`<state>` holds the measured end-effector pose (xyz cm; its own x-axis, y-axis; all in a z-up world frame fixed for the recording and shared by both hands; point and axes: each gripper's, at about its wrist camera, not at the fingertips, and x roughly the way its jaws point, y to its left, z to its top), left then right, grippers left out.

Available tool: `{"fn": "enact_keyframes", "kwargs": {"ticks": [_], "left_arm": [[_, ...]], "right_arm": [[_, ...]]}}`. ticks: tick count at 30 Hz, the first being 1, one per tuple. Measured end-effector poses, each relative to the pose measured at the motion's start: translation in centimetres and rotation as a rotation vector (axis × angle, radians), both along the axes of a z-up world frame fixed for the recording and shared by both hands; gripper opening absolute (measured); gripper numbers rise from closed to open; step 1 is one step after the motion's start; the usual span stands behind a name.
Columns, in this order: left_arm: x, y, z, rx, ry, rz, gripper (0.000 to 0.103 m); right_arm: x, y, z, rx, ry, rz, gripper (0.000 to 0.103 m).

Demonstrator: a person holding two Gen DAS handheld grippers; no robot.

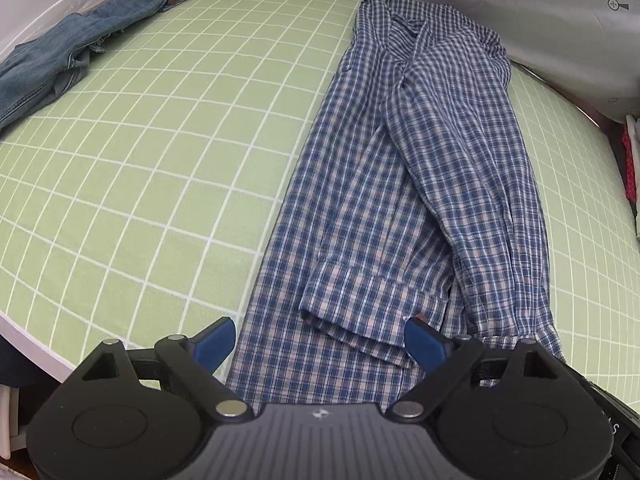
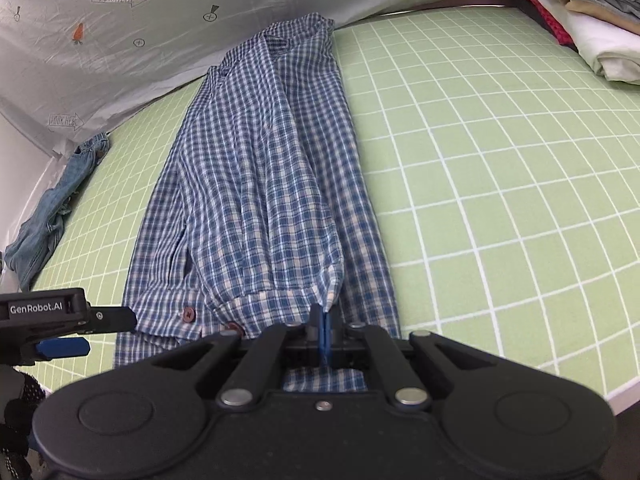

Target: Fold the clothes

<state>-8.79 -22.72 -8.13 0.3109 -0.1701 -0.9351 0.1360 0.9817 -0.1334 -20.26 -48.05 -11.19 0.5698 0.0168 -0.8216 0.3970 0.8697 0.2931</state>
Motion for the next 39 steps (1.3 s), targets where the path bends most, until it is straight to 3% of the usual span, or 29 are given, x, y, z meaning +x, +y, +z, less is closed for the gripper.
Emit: {"fn": "enact_keyframes", "kwargs": {"ticks": [15, 17, 19, 25, 31, 36, 39], "left_arm": [[-0.1, 0.9, -2.7, 0.095, 0.06, -0.028, 0.091], [-0.1, 0.8, -2.9, 0.102, 0.067, -0.033, 0.091], [-0.1, 0.7, -3.2, 0.111, 0.07, -0.044, 0.091], [0.0, 0.4, -4.2, 0.127, 0.09, -0.077, 0.091], [0.0, 0.0, -4.9, 0.151, 0.097, -0.109, 0.103], [0.0, -0.1, -4.9, 0.155, 0.092, -0.116, 0.103], [-0.3, 0.0, -4.7, 0.153, 0.078, -0.115, 0.103]], "right_arm": [[0.5, 0.5, -1.1, -0.044, 0.075, 0.014, 0.004], [0.6, 0.6, -1.3, -0.069, 0.095, 0.011, 0.011], [0.5, 0.8, -1.5, -0.098, 0.113, 0.009, 0.032], [0.0, 0.9, -2.0, -0.158, 0.149, 0.008, 0.07], [-0.2, 1.1, -2.9, -0.147, 0.2, 0.017, 0.078], [-0.2, 1.9, -3.3, -0.164, 0.233, 0.036, 0.086], [0.1, 2.6, -3.5, -0.178, 0.257, 0.051, 0.096]]}}
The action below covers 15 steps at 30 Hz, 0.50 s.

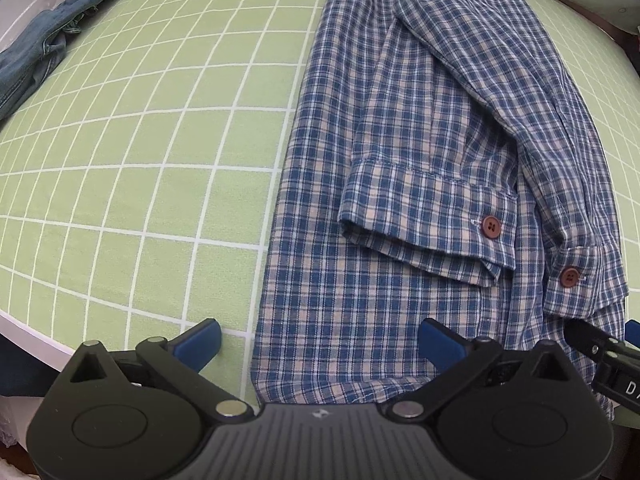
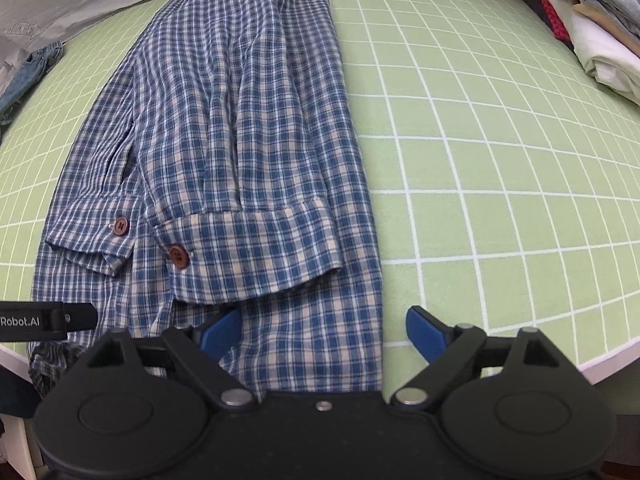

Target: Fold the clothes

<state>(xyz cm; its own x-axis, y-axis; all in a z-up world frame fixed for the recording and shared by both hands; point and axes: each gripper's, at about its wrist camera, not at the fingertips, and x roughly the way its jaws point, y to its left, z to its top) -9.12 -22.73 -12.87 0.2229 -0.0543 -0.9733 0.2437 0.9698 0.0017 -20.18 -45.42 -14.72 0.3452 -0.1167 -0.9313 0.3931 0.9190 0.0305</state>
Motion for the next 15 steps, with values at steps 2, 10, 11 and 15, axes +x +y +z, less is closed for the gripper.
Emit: {"fn": "enact_keyframes", "kwargs": {"ticks": [2, 10, 11, 15], "left_arm": [[-0.4, 0.0, 0.1, -0.002, -0.012, -0.001, 0.103], [-2.1, 0.1, 0.3, -0.007, -0.037, -0.008, 0.103], [-2.1, 0.1, 0.3, -0.008, -0.038, -0.007, 0.103], [-2.2, 0.2, -0.2, -0.007, -0.035, -0.007, 0.103]], "right_arm": [[0.1, 0.3, -0.2, -0.005, 0.012, -0.001, 0.1], [0.2, 0.4, -0.1, -0.01, 0.018, -0.029, 0.103], [0.2, 0.3, -0.1, -0.011, 0.016, -0.036, 0.103], [0.4, 0.4, -0.3, -0.019, -0.003, -0.074, 0.103]]}}
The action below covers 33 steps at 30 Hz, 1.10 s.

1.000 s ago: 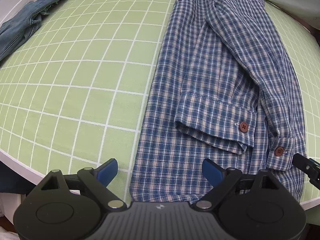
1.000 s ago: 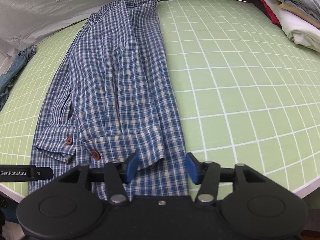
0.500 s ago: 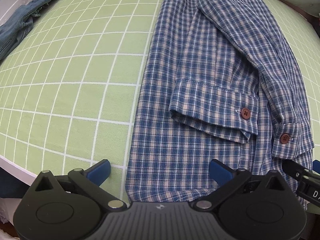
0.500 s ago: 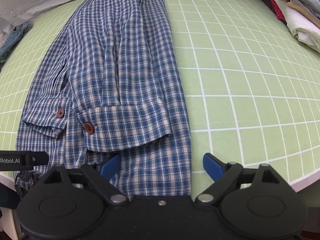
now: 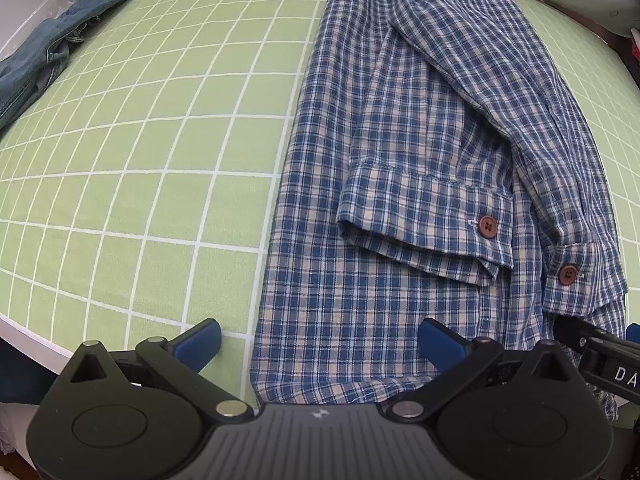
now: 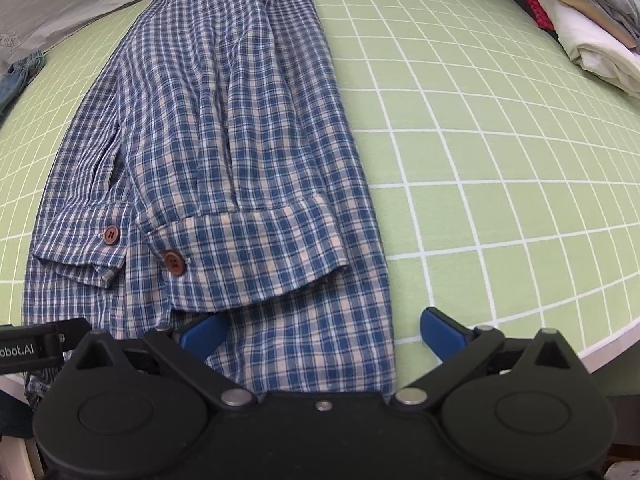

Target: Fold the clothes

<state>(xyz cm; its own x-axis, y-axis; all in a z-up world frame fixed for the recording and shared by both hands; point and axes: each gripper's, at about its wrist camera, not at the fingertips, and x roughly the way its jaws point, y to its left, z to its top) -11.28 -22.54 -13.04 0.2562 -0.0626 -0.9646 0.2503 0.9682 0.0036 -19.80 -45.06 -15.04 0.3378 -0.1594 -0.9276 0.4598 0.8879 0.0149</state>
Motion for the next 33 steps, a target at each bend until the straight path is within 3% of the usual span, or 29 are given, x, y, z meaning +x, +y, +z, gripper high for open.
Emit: {"fn": "enact_keyframes", "kwargs": {"ticks": [9, 11, 15, 18, 19, 20, 24, 33], "left_arm": [[0.2, -1.8, 0.7, -0.006, 0.002, -0.069, 0.098], [-0.1, -2.4, 1.2, -0.01, -0.012, -0.096, 0.087], [-0.6, -3.6, 2.0, -0.024, -0.038, -0.148, 0.067], [-0.7, -4.3, 2.6, -0.043, -0.057, -0.181, 0.038], [-0.6, -4.4, 2.7, -0.058, -0.054, -0.19, 0.011], [-0.2, -4.4, 2.8, -0.085, -0.035, -0.186, 0.006], [0.7, -3.0, 2.9, -0.16, -0.004, -0.12, 0.006], [2.2, -4.4, 8.6, -0.267, -0.15, -0.112, 0.006]], "right_arm": [[0.8, -0.5, 0.4, 0.036, 0.048, 0.06, 0.101], [0.8, -0.2, 0.8, 0.027, 0.031, 0.09, 0.09], [1.4, 0.9, 1.8, 0.019, 0.0, 0.179, 0.048], [1.7, 1.2, 2.2, 0.034, -0.017, 0.223, 0.015], [1.5, 1.0, 2.2, 0.046, -0.019, 0.23, 0.011], [1.0, 0.6, 2.4, 0.053, -0.017, 0.23, 0.01], [0.5, -1.0, 3.6, 0.103, -0.028, 0.206, 0.007], [1.1, -3.1, 9.6, 0.107, -0.201, 0.198, 0.006]]}}
